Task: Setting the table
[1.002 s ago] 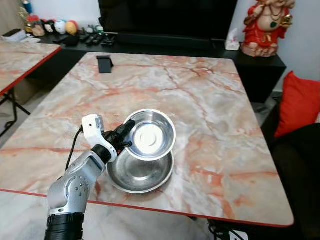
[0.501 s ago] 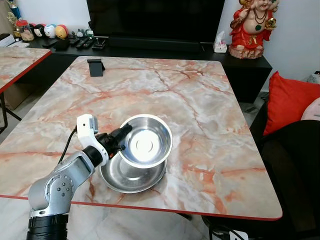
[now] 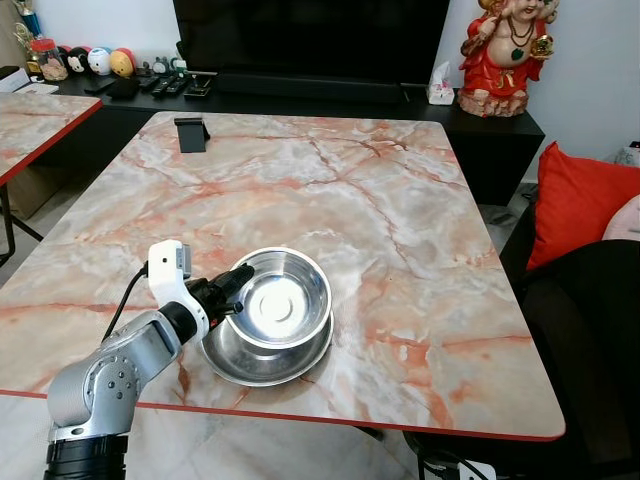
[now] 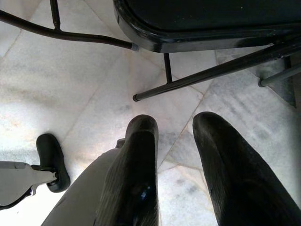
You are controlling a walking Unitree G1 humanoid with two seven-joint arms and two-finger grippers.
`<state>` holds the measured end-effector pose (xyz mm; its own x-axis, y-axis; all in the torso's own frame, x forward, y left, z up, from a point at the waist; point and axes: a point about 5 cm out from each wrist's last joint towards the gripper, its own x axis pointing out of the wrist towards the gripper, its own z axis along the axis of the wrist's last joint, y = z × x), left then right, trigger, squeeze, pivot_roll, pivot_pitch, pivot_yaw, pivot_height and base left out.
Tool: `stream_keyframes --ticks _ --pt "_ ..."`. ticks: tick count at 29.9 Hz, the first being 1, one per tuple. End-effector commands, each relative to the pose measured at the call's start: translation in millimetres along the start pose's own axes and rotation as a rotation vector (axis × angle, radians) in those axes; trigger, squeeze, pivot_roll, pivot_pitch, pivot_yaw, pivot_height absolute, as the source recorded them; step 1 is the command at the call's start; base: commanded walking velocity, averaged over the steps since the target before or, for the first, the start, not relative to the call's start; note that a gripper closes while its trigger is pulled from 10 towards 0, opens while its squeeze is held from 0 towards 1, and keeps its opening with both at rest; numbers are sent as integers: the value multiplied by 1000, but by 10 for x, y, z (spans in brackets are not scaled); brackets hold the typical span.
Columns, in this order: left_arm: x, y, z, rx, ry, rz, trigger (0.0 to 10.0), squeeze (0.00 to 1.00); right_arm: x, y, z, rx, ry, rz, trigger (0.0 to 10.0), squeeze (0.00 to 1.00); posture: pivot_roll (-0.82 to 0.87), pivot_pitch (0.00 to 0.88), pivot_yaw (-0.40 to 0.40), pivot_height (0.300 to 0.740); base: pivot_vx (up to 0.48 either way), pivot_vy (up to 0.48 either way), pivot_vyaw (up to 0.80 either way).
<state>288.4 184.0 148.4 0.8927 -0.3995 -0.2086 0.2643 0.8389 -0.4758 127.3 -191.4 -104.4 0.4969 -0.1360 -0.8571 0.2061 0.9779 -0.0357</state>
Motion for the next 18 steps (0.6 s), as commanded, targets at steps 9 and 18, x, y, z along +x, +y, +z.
stream_keyframes --ticks 9,18 --pt "-1 34 9 5 -3 48 10000 0 1 -17 -1 -3 5 -5 10000 0 57 0 -22 740 0 0 0" --pt "28 87 -11 12 13 99 10000 0 2 -18 3 -5 5 -4 10000 0 57 0 -23 740 0 0 0"
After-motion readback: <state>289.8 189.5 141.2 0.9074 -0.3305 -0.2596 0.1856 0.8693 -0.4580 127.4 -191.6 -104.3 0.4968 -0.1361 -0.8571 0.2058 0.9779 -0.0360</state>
